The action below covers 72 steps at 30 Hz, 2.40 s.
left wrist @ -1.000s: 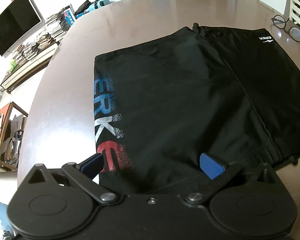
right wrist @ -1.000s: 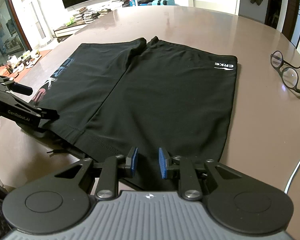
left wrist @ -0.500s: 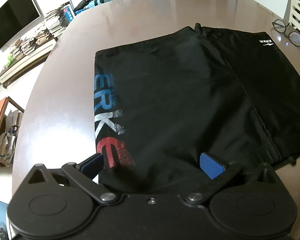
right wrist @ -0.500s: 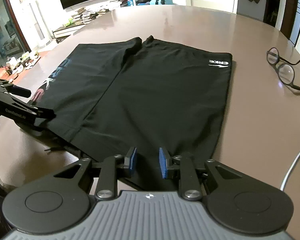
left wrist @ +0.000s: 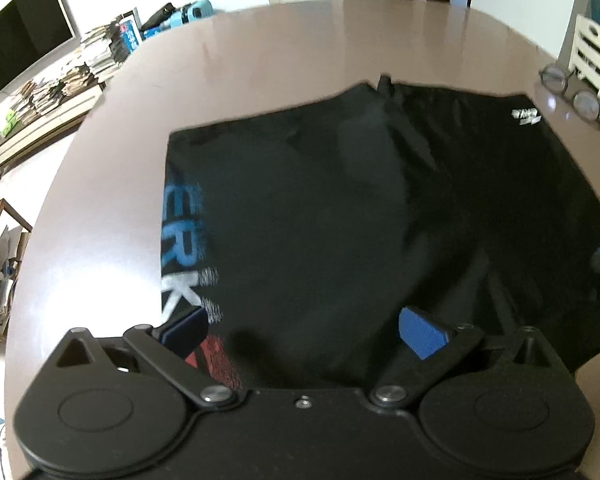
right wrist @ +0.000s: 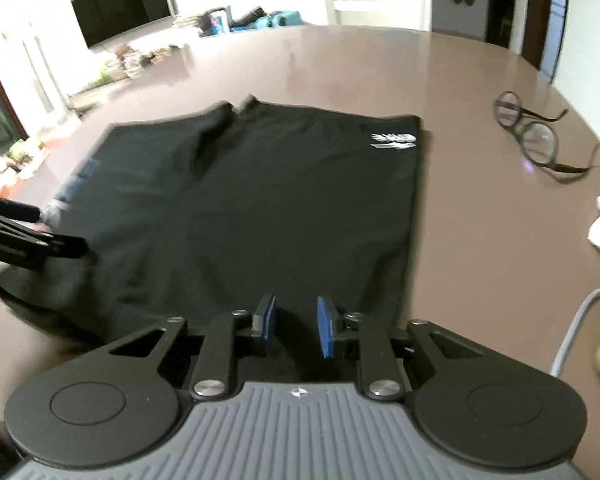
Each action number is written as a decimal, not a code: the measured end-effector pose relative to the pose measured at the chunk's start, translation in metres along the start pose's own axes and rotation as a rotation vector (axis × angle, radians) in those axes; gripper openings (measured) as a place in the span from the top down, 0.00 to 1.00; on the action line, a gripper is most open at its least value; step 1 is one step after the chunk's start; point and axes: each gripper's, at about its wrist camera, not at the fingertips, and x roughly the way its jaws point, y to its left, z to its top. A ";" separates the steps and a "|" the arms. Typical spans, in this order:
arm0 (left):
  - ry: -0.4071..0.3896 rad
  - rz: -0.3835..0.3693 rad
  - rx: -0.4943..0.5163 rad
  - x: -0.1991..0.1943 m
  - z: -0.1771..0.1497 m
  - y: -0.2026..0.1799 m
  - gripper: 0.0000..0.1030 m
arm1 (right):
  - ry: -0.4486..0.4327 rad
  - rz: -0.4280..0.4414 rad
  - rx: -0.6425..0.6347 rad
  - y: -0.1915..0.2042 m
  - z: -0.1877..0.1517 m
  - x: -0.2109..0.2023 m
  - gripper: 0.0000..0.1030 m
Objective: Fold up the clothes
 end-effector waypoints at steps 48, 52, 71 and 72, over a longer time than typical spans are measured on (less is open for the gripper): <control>-0.058 0.203 -0.162 -0.151 -0.052 -0.048 0.00 | 0.031 -0.254 0.081 0.069 -0.007 -0.087 0.00; -0.115 0.271 -0.134 -0.178 -0.052 -0.064 0.00 | -0.019 -0.243 0.072 0.073 -0.007 -0.110 0.00; -0.153 0.187 -0.233 -0.196 -0.048 -0.060 0.00 | -0.057 -0.188 0.142 0.072 -0.003 -0.149 0.00; -0.117 0.212 -0.234 -0.189 -0.048 -0.058 0.00 | -0.030 -0.179 0.154 0.070 -0.004 -0.144 0.00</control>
